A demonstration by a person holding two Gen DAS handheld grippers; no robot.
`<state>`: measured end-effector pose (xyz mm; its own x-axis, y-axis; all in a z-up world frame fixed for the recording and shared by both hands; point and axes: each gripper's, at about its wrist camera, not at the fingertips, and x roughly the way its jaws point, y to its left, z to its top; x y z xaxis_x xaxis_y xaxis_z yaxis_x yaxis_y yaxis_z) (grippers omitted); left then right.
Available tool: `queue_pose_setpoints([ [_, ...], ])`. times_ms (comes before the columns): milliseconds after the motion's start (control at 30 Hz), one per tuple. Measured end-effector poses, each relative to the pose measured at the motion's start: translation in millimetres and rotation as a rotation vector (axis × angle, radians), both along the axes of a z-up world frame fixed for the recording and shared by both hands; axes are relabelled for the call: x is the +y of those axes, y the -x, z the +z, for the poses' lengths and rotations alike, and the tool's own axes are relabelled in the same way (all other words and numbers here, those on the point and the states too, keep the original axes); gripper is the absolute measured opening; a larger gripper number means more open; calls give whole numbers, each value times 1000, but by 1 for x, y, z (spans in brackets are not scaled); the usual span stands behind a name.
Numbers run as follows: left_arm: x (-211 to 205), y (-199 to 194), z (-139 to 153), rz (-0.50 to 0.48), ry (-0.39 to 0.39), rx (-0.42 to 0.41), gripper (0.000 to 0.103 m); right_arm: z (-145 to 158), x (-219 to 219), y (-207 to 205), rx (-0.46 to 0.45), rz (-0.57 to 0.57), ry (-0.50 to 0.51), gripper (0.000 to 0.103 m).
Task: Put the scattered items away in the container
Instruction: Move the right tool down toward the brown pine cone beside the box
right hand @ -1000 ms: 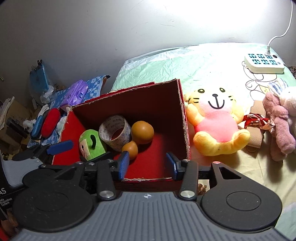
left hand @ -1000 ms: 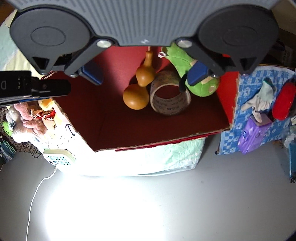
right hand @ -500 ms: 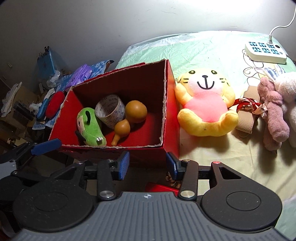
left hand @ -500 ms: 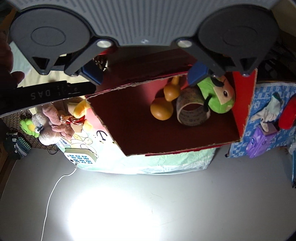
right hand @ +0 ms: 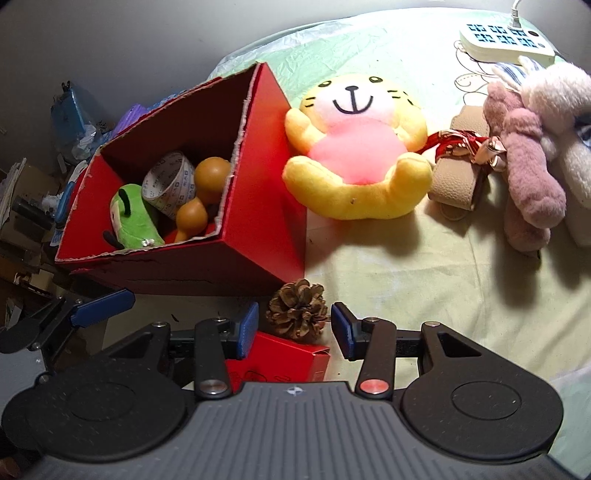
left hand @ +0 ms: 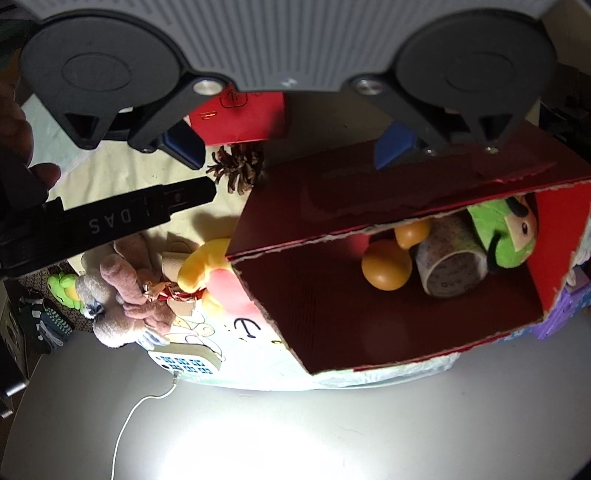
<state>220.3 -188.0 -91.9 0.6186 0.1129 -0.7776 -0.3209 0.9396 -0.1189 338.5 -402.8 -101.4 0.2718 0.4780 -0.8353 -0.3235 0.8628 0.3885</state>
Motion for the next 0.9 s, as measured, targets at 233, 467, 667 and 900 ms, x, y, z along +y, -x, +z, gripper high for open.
queue_pose_setpoints([
  [233,1,-20,-29,11,63,59,99,-23,-19,-6,47,-66,-7,47],
  [467,-2,-32,-33,-21,68,27,99,-31,-26,-10,84,-56,-62,47],
  [667,-11,-44,-44,-58,60,5,100,-41,-33,-15,109,-61,-118,48],
  [900,-10,-52,-54,-27,104,21,100,-52,-30,-22,145,-34,-172,48],
])
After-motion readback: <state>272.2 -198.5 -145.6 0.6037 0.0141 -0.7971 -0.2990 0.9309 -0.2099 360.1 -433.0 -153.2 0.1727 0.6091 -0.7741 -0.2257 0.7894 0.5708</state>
